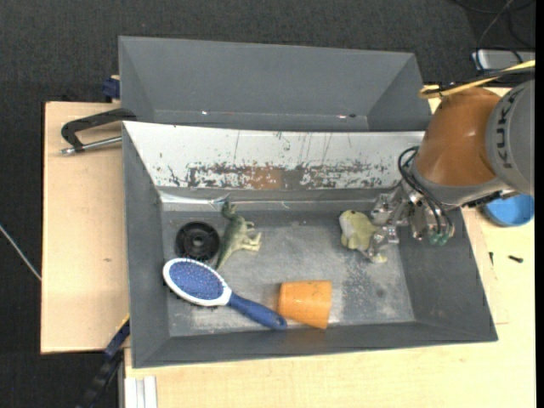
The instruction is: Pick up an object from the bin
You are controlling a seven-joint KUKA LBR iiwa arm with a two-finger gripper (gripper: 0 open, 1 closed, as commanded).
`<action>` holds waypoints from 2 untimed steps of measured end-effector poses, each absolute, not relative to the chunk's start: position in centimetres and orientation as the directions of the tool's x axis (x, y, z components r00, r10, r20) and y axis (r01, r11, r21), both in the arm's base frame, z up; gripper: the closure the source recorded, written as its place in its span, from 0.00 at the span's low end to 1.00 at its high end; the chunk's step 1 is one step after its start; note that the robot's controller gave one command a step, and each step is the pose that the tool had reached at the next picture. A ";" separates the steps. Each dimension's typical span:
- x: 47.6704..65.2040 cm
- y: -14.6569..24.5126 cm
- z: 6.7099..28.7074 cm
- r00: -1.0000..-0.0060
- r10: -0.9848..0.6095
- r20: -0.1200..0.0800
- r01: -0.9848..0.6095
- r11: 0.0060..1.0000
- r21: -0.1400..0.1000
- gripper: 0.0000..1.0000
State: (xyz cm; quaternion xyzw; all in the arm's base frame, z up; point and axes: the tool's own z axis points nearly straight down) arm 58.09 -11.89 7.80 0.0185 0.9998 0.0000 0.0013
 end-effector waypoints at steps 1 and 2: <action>58.0 -3.9 13.0 -0.983 -0.182 -0.011 -0.182 0.983 0.001 1.00; 59.3 -2.5 34.2 -0.988 -0.150 -0.017 -0.150 0.989 -0.003 1.00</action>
Offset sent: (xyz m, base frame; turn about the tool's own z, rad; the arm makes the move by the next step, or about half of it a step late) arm -0.0037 0.0763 0.0488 -0.2172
